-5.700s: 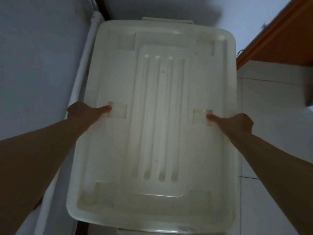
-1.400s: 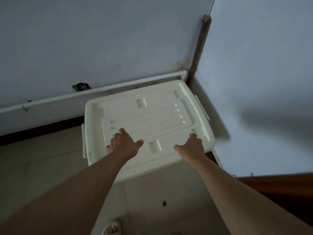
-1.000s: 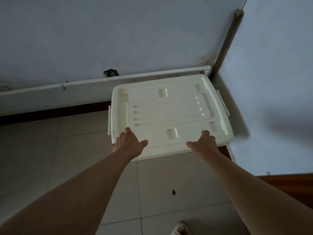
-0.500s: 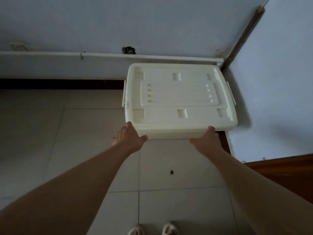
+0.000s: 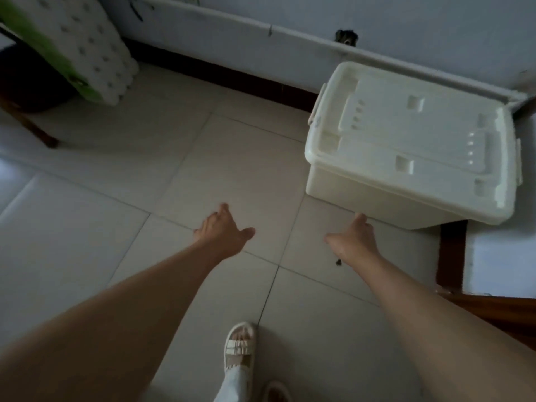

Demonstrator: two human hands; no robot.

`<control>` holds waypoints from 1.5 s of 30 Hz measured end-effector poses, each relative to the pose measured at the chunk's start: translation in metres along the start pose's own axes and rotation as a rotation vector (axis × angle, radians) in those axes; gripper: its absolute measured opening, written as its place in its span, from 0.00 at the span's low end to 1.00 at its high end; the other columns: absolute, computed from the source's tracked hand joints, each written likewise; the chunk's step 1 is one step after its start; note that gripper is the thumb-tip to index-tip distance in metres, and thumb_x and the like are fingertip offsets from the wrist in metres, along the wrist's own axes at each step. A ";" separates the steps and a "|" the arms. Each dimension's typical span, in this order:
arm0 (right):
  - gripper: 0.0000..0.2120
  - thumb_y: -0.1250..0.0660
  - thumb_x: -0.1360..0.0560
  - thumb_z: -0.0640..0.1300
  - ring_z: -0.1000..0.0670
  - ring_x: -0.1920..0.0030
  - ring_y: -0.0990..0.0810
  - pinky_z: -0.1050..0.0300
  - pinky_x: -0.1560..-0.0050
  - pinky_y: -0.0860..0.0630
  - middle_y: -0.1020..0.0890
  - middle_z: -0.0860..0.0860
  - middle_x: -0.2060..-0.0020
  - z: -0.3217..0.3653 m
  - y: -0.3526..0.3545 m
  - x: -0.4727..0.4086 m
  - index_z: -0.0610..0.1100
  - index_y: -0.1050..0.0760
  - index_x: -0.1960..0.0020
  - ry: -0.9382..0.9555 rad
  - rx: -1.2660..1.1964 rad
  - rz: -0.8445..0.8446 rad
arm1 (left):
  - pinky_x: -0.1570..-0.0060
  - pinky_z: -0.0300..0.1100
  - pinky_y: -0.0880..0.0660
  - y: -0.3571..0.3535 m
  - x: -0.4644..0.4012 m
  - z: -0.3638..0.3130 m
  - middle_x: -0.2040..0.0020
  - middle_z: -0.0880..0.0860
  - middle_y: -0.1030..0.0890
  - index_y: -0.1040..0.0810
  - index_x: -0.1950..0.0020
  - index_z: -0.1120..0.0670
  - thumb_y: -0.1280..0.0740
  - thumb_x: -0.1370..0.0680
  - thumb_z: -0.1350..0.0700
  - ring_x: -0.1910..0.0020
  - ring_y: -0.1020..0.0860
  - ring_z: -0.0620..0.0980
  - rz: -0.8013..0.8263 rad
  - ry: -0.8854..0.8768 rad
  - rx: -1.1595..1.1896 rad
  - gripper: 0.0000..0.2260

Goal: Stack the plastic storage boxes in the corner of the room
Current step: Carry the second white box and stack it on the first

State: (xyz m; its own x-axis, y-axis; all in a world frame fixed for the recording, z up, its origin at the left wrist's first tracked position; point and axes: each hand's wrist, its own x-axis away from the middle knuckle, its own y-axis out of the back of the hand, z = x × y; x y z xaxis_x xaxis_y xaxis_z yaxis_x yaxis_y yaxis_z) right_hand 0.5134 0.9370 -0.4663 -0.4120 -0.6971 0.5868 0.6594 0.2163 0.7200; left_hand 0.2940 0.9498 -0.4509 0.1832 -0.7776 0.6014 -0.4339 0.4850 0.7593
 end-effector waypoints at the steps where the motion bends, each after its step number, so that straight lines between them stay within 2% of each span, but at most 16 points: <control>1: 0.36 0.33 0.28 0.44 0.36 0.33 0.33 0.48 0.35 0.30 0.37 0.37 0.31 0.000 -0.011 0.009 0.36 0.47 0.27 0.012 0.007 0.011 | 0.31 0.53 0.35 -0.005 0.010 0.015 0.28 0.59 0.32 0.44 0.25 0.56 0.34 0.26 0.41 0.29 0.33 0.58 -0.001 0.028 0.009 0.36; 4: 0.38 0.32 0.28 0.43 0.37 0.31 0.35 0.49 0.35 0.33 0.37 0.36 0.31 -0.003 -0.043 0.038 0.35 0.49 0.26 0.044 0.047 0.048 | 0.31 0.52 0.35 -0.017 0.036 0.061 0.28 0.59 0.32 0.45 0.25 0.56 0.34 0.26 0.41 0.29 0.34 0.58 0.007 0.102 0.045 0.36; 7: 0.37 0.32 0.28 0.43 0.37 0.32 0.33 0.50 0.37 0.31 0.37 0.36 0.31 -0.006 -0.071 0.068 0.34 0.48 0.27 0.069 0.059 0.078 | 0.32 0.52 0.34 -0.021 0.056 0.098 0.29 0.59 0.31 0.45 0.25 0.56 0.34 0.26 0.41 0.29 0.33 0.59 0.000 0.140 0.076 0.36; 14: 0.36 0.31 0.28 0.44 0.37 0.32 0.33 0.49 0.37 0.31 0.36 0.37 0.31 0.002 -0.130 0.148 0.35 0.46 0.28 0.078 0.100 0.094 | 0.35 0.50 0.33 -0.016 0.101 0.180 0.30 0.59 0.30 0.44 0.25 0.56 0.35 0.25 0.42 0.30 0.32 0.58 -0.019 0.098 0.139 0.35; 21: 0.36 0.31 0.28 0.45 0.37 0.32 0.33 0.49 0.37 0.32 0.35 0.37 0.32 0.016 -0.221 0.268 0.35 0.46 0.28 0.085 0.133 0.084 | 0.34 0.50 0.33 -0.009 0.156 0.325 0.30 0.60 0.30 0.43 0.25 0.56 0.35 0.25 0.41 0.30 0.32 0.58 -0.008 0.124 0.180 0.35; 25: 0.35 0.31 0.28 0.45 0.37 0.31 0.33 0.49 0.36 0.32 0.35 0.36 0.32 0.025 -0.278 0.333 0.35 0.45 0.29 0.089 0.135 0.082 | 0.37 0.49 0.32 -0.003 0.185 0.409 0.31 0.59 0.29 0.43 0.25 0.56 0.35 0.25 0.41 0.32 0.30 0.58 -0.006 0.158 0.230 0.35; 31: 0.35 0.32 0.28 0.44 0.38 0.32 0.33 0.50 0.37 0.32 0.35 0.37 0.32 0.030 -0.353 0.415 0.36 0.46 0.29 0.125 0.178 0.166 | 0.36 0.47 0.33 -0.007 0.232 0.516 0.29 0.59 0.31 0.43 0.25 0.57 0.36 0.24 0.42 0.30 0.32 0.57 0.003 0.238 0.253 0.35; 38: 0.35 0.32 0.28 0.45 0.39 0.32 0.32 0.50 0.39 0.30 0.35 0.39 0.32 0.029 -0.404 0.458 0.38 0.46 0.28 0.167 0.197 0.224 | 0.36 0.47 0.33 -0.015 0.266 0.583 0.28 0.57 0.31 0.44 0.24 0.57 0.35 0.25 0.42 0.29 0.33 0.57 -0.039 0.323 0.277 0.36; 45: 0.33 0.33 0.28 0.44 0.39 0.34 0.31 0.48 0.39 0.29 0.35 0.40 0.33 0.009 -0.452 0.483 0.39 0.45 0.29 0.146 0.199 0.232 | 0.34 0.49 0.35 -0.044 0.276 0.612 0.26 0.57 0.35 0.44 0.24 0.57 0.35 0.25 0.42 0.28 0.35 0.57 -0.020 0.262 0.222 0.35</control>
State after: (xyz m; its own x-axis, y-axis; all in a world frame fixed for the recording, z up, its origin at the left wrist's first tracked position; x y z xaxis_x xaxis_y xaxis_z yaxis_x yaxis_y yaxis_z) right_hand 0.0108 0.5087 -0.5050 -0.1616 -0.7009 0.6947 0.5833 0.5000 0.6401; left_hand -0.1763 0.4685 -0.4707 0.4014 -0.6427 0.6525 -0.6041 0.3497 0.7161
